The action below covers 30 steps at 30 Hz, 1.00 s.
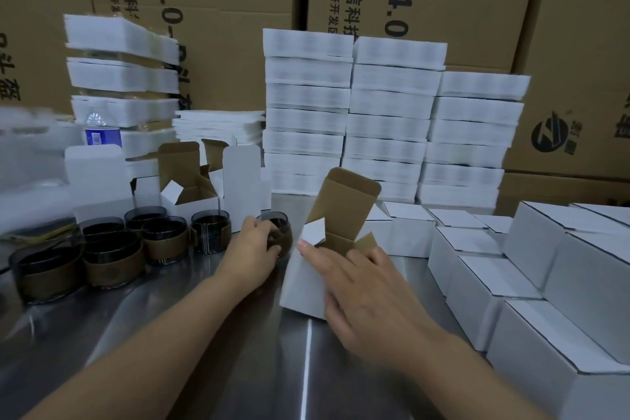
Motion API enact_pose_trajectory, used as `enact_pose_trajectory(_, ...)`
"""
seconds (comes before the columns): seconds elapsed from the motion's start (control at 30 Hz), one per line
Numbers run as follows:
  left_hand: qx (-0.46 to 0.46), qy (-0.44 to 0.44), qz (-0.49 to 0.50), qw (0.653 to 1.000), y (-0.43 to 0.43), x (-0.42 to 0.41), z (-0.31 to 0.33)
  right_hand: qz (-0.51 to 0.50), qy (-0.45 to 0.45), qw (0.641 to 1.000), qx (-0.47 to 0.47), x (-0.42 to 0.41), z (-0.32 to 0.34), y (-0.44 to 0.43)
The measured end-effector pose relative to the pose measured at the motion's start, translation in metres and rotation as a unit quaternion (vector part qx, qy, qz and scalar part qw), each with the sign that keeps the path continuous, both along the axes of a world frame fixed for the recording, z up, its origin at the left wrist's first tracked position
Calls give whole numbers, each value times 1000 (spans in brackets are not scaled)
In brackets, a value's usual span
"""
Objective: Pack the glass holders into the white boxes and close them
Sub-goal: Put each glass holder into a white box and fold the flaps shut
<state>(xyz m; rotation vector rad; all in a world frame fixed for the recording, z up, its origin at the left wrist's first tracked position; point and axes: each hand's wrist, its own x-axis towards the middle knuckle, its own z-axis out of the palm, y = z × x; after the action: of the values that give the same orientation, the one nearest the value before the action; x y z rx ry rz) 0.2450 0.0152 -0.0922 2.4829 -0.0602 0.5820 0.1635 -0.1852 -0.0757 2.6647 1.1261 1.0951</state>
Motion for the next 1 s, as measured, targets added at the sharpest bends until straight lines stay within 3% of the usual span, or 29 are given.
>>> enact_pose_trajectory(0.17,-173,-47,26,983,-7,-18,9,4,-16,999,34,0,0,0)
enact_pose_trajectory(0.43,-378,-212,2,901,-36,-58,34,-1,-16,997,75,4,0,-2)
enact_pose_trajectory(0.53,-383,-251,-21,889,-45,-72,33,10,-11,997,76,4,0,-2)
enact_pose_trajectory(0.67,-317,-293,-77,899,-48,-82,32,51,11,996,73,4,0,-6)
enact_pose_trajectory(0.8,-292,-270,-159,903,-53,-91,34,53,-16,973,224,6,0,-7)
enact_pose_trajectory(0.9,-301,-221,-232,898,-62,-98,32,8,75,931,358,9,-3,-8)
enact_pose_trajectory(1.0,-311,-153,-310,885,-73,-101,27,-1,176,895,409,12,-7,-9)
